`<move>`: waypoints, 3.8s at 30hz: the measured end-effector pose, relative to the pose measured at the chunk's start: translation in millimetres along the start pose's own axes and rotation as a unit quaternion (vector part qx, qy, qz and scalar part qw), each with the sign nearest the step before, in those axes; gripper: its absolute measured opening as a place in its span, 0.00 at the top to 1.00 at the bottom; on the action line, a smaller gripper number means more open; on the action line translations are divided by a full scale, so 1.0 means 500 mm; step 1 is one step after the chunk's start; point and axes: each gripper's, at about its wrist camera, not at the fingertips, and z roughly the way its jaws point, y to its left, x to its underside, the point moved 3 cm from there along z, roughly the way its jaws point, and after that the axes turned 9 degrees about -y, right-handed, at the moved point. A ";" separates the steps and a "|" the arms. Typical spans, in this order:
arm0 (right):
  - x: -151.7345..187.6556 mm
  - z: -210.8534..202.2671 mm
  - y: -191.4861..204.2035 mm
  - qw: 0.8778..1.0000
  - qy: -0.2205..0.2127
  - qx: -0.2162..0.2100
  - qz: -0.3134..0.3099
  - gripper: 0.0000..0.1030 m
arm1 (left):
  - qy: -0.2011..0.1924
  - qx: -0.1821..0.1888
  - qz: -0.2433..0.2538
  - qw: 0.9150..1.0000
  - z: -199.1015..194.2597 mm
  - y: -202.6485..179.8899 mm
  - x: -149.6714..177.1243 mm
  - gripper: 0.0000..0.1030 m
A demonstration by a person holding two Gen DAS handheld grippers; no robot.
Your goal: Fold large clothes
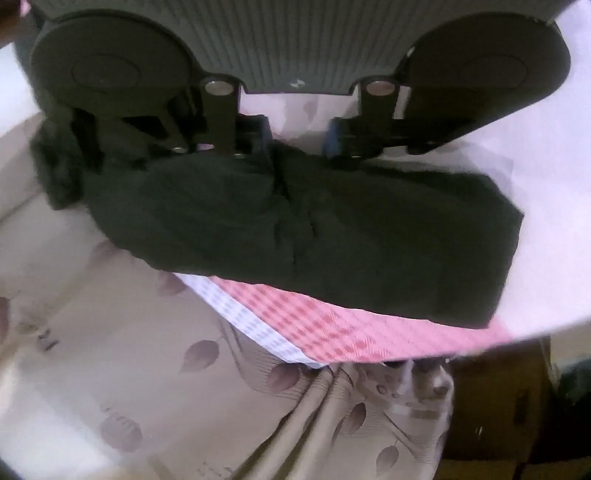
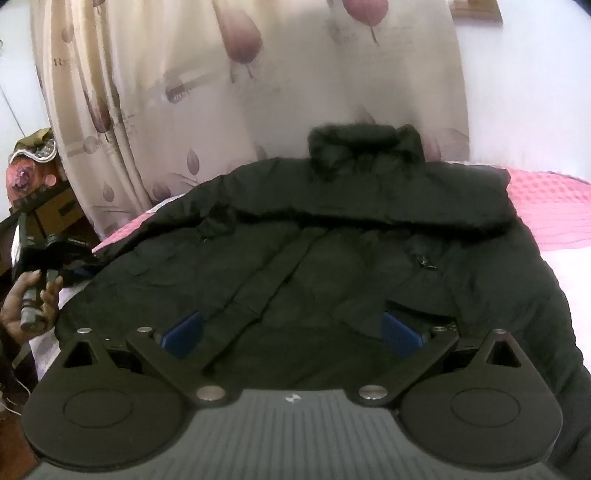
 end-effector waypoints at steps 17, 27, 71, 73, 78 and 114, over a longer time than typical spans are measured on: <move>-0.106 0.073 0.027 0.996 -0.022 -0.005 -0.082 0.00 | -0.091 -0.072 0.111 0.987 0.073 -0.051 -0.127 0.23; -0.097 0.369 0.064 0.959 0.030 0.023 -0.281 0.00 | -0.097 0.027 0.160 0.982 -0.058 -0.111 0.009 0.02; 0.012 -0.400 -0.309 0.988 0.022 0.109 0.111 0.04 | 0.042 0.068 0.257 0.963 -0.078 -0.074 0.093 0.09; 0.055 -0.421 -0.257 0.988 0.046 0.095 0.116 0.04 | 0.045 0.080 0.243 0.966 -0.083 -0.068 0.101 0.19; 0.073 -0.404 -0.206 0.993 0.065 0.049 0.083 0.46 | 0.055 0.116 0.229 0.965 -0.124 -0.073 0.127 0.77; -0.025 -0.431 -0.566 0.922 -0.113 0.085 0.359 0.25 | -0.096 0.213 0.182 0.955 -0.366 -0.305 0.151 0.00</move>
